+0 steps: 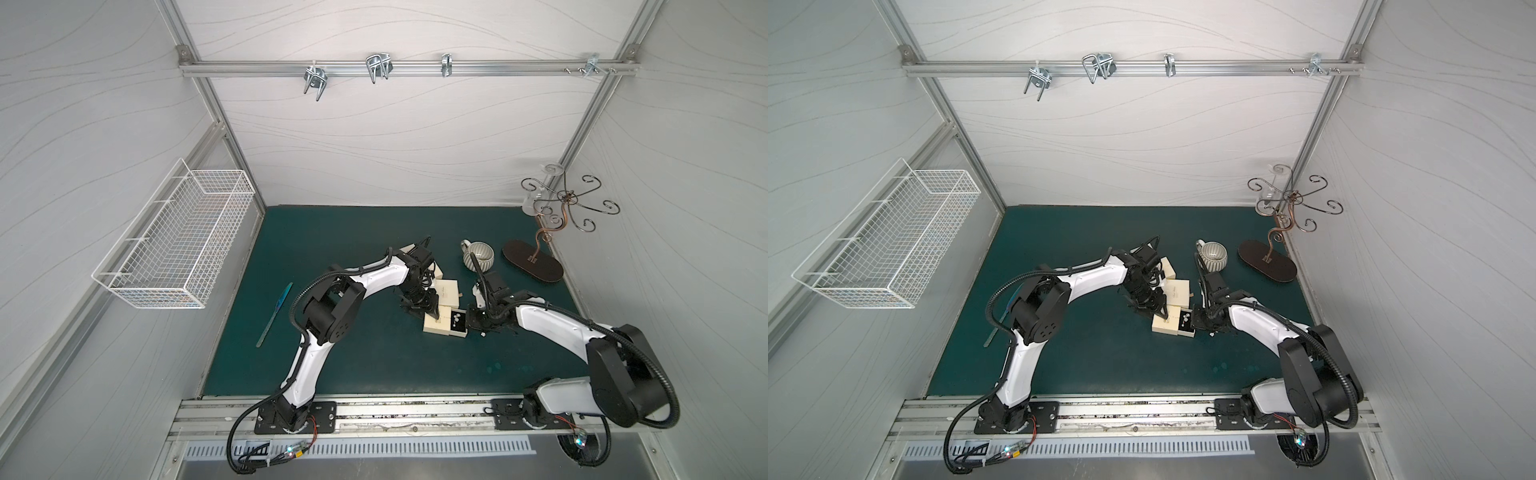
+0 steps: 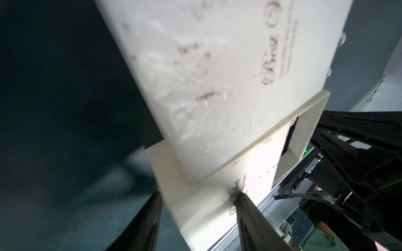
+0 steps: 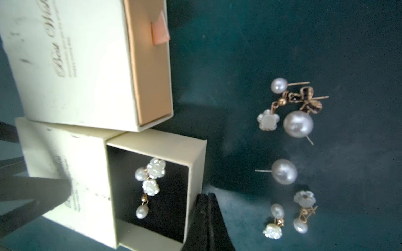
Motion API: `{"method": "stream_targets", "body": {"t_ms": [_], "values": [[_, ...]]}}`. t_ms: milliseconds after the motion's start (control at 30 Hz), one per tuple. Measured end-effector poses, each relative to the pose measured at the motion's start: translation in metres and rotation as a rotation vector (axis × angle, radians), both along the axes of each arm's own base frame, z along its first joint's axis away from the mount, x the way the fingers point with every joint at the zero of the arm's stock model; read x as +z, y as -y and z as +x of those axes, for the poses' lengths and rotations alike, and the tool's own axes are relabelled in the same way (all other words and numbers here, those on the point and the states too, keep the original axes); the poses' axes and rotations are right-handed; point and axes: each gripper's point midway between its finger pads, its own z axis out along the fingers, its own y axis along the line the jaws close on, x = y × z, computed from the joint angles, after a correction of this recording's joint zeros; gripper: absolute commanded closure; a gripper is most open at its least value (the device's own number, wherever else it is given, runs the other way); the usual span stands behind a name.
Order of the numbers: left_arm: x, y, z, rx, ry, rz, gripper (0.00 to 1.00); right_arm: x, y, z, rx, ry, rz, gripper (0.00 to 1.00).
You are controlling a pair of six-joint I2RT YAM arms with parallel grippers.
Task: Take out the earrings from the drawer-style jewelry box
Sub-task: Open the drawer in the jewelry box, then pick up the earring from the drawer.
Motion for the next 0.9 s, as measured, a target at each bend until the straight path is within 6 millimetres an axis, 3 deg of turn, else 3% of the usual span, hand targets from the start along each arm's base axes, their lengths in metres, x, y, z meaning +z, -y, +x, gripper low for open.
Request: {"method": "stream_targets", "body": {"t_ms": [200, 400, 667, 900], "values": [[0.0, 0.0, 0.0, -0.001, 0.001, -0.002, 0.43, 0.02, 0.006, 0.002, -0.004, 0.087, -0.029, 0.77], [0.0, 0.0, 0.0, -0.004, 0.003, -0.003, 0.44, 0.043, -0.009, 0.0, 0.066, 0.197, -0.05, 0.77], [0.0, 0.0, 0.001, -0.02, 0.013, -0.007, 0.44, 0.025, -0.034, -0.005, 0.175, 0.13, -0.097, 0.76], [0.0, 0.0, 0.001, -0.024, 0.015, -0.008, 0.44, 0.013, -0.04, -0.006, 0.197, 0.088, -0.111, 0.76]]}}
